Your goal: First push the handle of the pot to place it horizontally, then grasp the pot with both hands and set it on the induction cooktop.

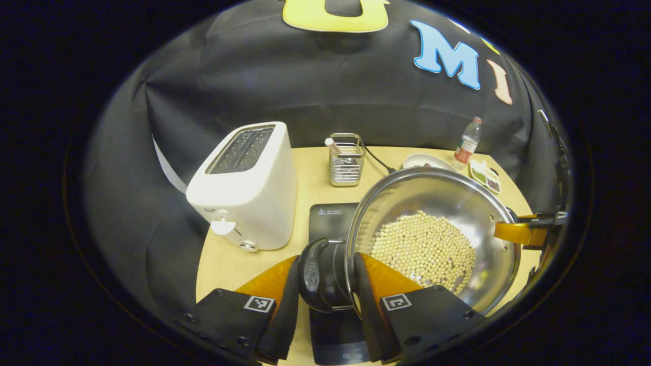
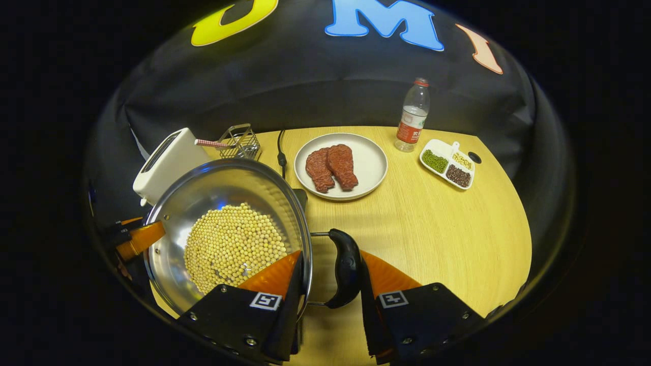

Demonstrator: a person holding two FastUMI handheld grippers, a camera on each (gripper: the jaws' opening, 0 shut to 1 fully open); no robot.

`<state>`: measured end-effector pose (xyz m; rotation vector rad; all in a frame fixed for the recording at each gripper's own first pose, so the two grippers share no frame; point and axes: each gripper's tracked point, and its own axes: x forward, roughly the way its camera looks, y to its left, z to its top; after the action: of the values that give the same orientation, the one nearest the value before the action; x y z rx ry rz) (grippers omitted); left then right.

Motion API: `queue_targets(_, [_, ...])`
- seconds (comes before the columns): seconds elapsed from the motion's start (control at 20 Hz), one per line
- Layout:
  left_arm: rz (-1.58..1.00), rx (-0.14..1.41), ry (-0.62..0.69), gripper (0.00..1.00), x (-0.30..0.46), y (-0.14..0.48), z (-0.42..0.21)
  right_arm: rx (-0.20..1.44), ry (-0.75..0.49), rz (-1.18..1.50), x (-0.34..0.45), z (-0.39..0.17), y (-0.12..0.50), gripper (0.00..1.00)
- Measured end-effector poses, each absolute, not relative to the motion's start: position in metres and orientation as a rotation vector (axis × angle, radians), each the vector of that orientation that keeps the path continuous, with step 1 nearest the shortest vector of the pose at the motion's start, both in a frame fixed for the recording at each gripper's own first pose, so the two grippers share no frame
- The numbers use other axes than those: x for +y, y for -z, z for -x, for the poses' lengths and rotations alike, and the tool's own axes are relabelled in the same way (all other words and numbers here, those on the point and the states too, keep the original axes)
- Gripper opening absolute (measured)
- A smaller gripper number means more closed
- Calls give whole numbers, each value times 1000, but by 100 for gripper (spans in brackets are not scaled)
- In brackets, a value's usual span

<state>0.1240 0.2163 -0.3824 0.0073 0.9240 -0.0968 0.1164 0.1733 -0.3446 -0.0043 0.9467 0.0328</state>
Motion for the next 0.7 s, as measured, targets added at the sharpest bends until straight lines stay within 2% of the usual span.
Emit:
queue_targets(0.1, [-8,922,103,62,225,385,-129,944,-21,3,181,-118,346,55])
queue_targets(0.15, [-6,921,105,59,227,388,-133,944,-17,0,185,-118,348,55])
queue_targets(0.2, [-3,924,109,62,231,391,-135,945,-14,-1,189,-119,350,55])
queue_targets(0.3, [6,933,114,59,237,398,-136,947,-8,-4,193,-119,353,55])
queue_targets(0.35, [9,937,117,62,239,402,-137,948,-5,-3,195,-118,355,55])
queue_targets(0.6, [1,923,137,59,240,407,-142,949,5,-18,197,-120,360,55])
queue_targets(0.7, [-3,919,133,62,242,405,-141,948,6,-23,197,-119,361,55])
